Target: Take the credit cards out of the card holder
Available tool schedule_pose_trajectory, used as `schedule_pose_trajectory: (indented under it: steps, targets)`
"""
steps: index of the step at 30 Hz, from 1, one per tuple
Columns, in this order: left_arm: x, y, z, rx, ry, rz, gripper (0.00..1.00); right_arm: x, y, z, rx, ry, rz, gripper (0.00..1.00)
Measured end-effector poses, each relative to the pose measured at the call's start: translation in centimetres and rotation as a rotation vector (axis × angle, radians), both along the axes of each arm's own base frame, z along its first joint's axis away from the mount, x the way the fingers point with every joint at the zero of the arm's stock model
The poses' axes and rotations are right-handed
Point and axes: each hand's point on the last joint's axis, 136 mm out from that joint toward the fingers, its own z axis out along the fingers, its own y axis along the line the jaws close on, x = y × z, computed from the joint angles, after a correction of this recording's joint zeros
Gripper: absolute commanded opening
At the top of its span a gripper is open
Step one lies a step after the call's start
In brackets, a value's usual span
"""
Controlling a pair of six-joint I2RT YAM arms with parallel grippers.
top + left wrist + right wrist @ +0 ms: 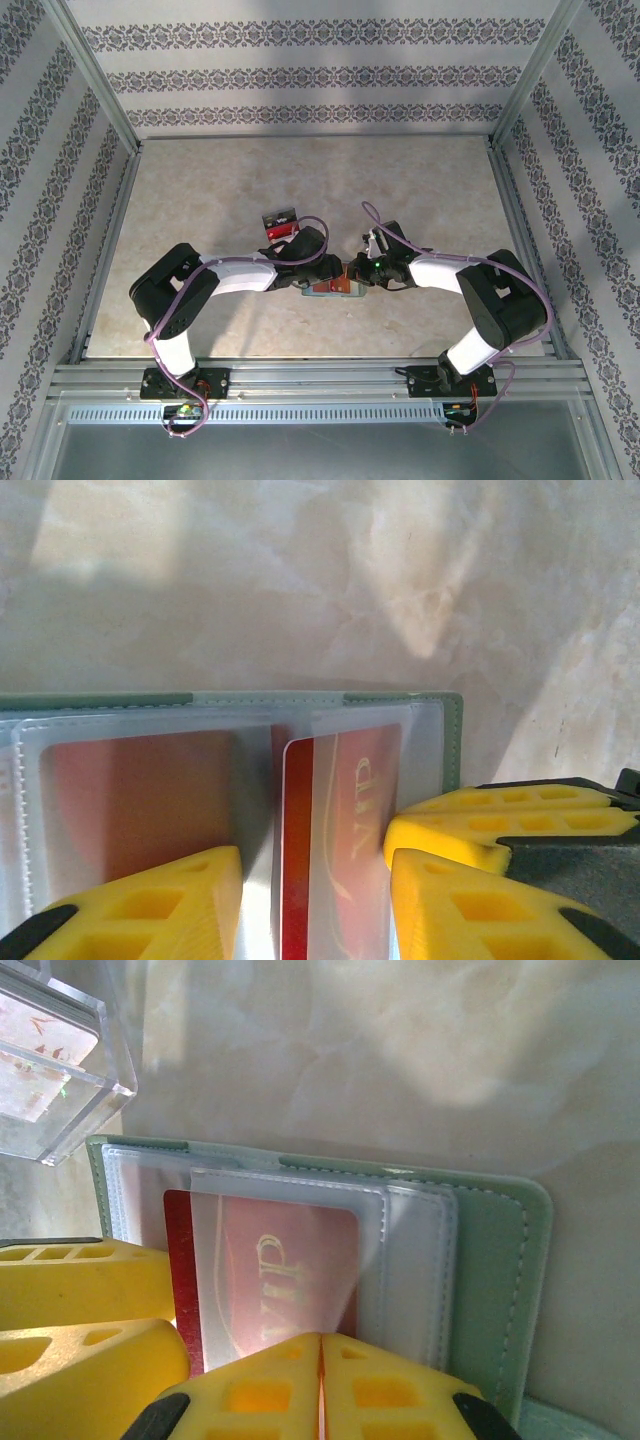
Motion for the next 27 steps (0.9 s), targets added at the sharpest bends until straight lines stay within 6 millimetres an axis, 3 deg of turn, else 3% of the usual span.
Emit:
schedule_pose_trajectory:
  steps: [10,21,27]
  targets:
    - [0.15,0.1,0.21,0.004,-0.011,0.003,0.33,0.03,0.01,-0.01,0.001,-0.001,0.0,0.09]
    - [0.11,0.13,0.18,0.005,-0.008,0.004,0.37,0.03,0.02,0.0,0.001,-0.001,0.0,0.09]
    - [-0.02,-0.03,0.21,-0.003,-0.003,-0.004,0.3,0.07,0.05,-0.13,0.001,0.0,0.0,0.09]
